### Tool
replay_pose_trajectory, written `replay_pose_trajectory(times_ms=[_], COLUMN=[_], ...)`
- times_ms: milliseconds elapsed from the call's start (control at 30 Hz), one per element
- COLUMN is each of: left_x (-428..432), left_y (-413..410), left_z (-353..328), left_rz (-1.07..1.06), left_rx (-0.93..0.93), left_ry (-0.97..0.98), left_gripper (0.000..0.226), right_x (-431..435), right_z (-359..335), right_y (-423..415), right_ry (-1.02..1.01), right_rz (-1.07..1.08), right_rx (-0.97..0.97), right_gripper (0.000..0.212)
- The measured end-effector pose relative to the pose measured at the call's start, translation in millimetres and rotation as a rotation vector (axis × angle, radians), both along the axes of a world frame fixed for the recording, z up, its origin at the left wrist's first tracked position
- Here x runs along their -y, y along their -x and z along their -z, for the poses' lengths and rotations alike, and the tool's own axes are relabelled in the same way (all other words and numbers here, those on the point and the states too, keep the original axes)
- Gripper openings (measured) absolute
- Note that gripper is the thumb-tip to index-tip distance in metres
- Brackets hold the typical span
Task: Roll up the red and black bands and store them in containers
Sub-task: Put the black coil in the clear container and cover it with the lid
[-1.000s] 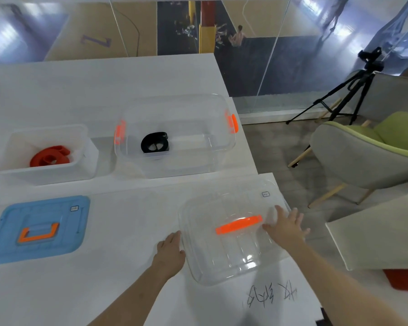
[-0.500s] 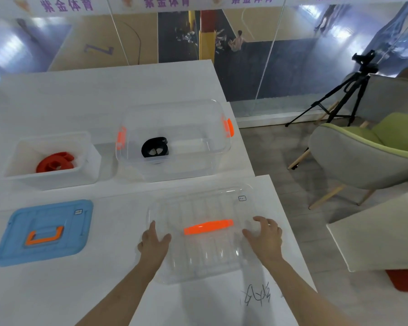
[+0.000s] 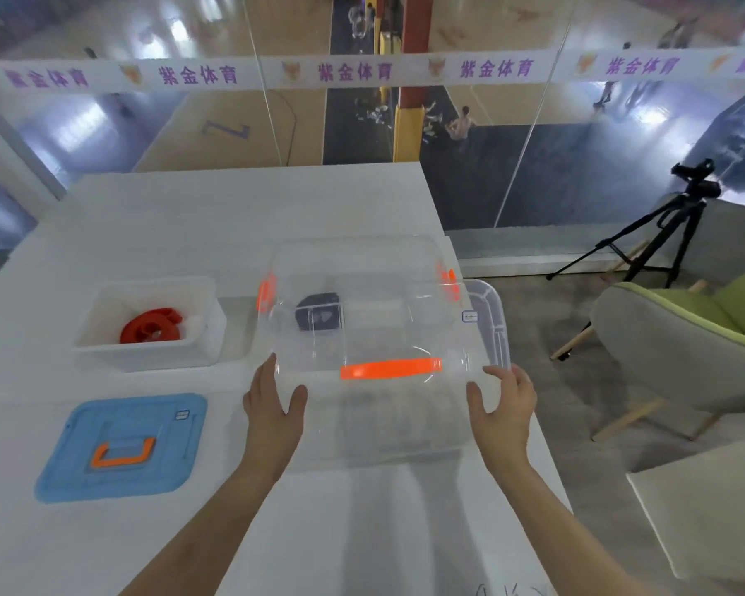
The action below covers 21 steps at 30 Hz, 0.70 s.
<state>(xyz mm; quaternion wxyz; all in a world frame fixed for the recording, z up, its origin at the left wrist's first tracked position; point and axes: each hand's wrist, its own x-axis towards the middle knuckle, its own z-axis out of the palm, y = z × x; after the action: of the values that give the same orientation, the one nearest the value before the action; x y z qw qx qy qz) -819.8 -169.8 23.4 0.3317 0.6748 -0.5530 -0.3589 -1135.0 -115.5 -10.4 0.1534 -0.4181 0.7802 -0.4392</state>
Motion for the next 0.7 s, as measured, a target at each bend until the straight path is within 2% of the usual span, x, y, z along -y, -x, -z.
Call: replay_pose_trajectory(times_ms=[167,300,467,567,700], left_x=[94,166,214,213,215], left_y=[-19,-28,-35,-31,-30], left_z=[-30,-41,-32,-15,8], left_rz=[-0.038,-0.054,0.075,0.228,0.264], left_rx=[0.005,0.076,-0.007,0.146,0.309], left_ry=[0.045,-0.046,-0.185,-0.219,-0.153], left_gripper=[0.06,0.058,0.079,0.088,0.081], right_x=[82,150,199,202,201], right_z=[-35,-59,-58,-37,-14], right_y=[0,4,10,14,19], right_ry=[0.028,-0.04,-0.216,-0.323,-0.241], right_rz=[-0.059,-0.149,-0.34,-0.467,-0.487], right_rx=[-0.044,-0.044,-0.028,-0.115,-0.249], right_gripper=[0.025,0.025,0.029,0.038,0.037])
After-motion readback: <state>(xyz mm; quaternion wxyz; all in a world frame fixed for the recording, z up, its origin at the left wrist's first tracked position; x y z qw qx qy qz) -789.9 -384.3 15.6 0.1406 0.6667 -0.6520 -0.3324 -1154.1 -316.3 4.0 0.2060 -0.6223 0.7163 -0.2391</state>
